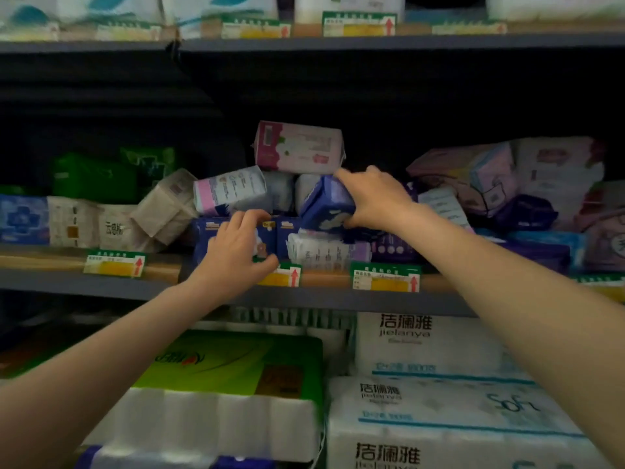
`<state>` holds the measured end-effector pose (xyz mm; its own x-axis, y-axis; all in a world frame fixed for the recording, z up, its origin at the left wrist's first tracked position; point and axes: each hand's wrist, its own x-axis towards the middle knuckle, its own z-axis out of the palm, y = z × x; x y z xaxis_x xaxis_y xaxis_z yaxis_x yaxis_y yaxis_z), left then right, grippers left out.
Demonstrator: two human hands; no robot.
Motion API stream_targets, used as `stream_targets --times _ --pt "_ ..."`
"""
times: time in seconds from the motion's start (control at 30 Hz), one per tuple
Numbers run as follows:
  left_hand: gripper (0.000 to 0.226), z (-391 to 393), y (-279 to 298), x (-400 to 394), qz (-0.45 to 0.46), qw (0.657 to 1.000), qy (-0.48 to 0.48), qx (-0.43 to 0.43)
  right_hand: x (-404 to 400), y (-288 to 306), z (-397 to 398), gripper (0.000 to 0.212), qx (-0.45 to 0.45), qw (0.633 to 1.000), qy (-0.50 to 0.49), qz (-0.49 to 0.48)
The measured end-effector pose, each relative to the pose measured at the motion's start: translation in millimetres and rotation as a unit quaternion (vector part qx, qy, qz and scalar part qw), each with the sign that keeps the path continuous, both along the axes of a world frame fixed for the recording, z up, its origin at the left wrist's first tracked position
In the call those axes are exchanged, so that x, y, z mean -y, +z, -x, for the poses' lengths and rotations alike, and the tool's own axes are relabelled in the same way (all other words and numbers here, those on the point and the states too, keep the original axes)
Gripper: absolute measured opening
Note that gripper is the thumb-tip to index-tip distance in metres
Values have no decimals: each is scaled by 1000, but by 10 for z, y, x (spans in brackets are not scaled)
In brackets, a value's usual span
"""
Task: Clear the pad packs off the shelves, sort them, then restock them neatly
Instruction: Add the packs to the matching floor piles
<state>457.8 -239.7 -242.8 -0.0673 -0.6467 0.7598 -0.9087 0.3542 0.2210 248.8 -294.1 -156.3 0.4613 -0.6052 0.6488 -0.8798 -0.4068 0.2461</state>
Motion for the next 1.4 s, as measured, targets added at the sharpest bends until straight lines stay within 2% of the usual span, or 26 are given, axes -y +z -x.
stream_targets --times 0.07,0.1,0.17,0.23,0.27,0.33,0.37,0.4,0.43,0.47,0.53,0.6,0.67,0.7,0.77,0.87,0.97,1.03,1.1,1.17,1.27,1.33,1.4 --pt "66 11 52 -50 -17 994 -72 -84 -166 70 33 62 158 983 85 33" --pt "71 26 113 -84 -26 983 -114 -139 -252 122 36 60 246 958 147 13" --pt "82 23 262 -173 -58 948 -188 -250 -435 186 -13 56 371 880 276 -111" --pt "92 -38 376 -304 -112 902 -257 -329 -576 131 -109 51 391 809 351 -262" --pt "88 -90 387 -360 -137 890 -280 -332 -610 82 -155 45 370 793 359 -324" --pt "67 -182 343 -466 -177 893 -275 -309 -551 -45 -221 24 328 778 353 -402" --pt "59 -240 297 -489 -190 898 -258 -301 -462 -90 -242 21 337 777 344 -405" --pt "54 -301 250 -508 -197 901 -238 -306 -373 -111 -268 28 361 778 331 -393" --pt "48 -365 208 -524 -200 902 -218 -316 -250 -126 -283 39 382 794 299 -366" --pt "46 -436 177 -545 -205 899 -203 -330 -120 -137 -310 52 388 825 243 -330" --pt "39 -560 144 -598 -230 886 -182 -359 43 -192 -380 86 322 877 78 -347" --pt "25 -648 119 -662 -266 883 -159 -353 258 -318 -481 107 262 868 -7 -422" --pt "25 -713 88 -692 -294 890 -149 -316 416 -453 -614 130 230 866 -70 -439" --pt "29 -725 65 -700 -304 892 -145 -301 458 -494 -664 131 219 876 -97 -419" --pt "40 -750 1 -692 -319 893 -135 -286 405 -510 -724 113 247 903 -132 -326" --pt "48 -813 -142 -694 -340 895 -133 -258 78 -435 -701 105 274 934 -78 -214" --pt "46 -911 -472 -788 -403 880 -111 -224 -437 -542 -664 88 304 944 86 -89" --pt "50 -987 -823 -891 -457 866 -90 -183 -893 -829 -629 84 273 938 194 -90" --pt "47 -1082 -1289 -1016 -512 846 -49 -145 -1294 -1332 -625 84 201 937 252 -136" --pt "43 -1169 -1829 -1149 -558 824 2 -98 -1437 -2044 -608 87 121 935 239 -232" --pt "53 -1262 -2683 -1315 -619 782 44 -59 -1469 -3226 -534 93 1 915 144 -376" --pt "47 -1238 -3171 -1424 -649 757 61 -45 -1475 -3919 -475 99 -81 918 107 -373" --pt "42 -1185 -3548 -1526 -649 756 80 -21 -1476 -4465 -409 106 -212 920 108 -311"
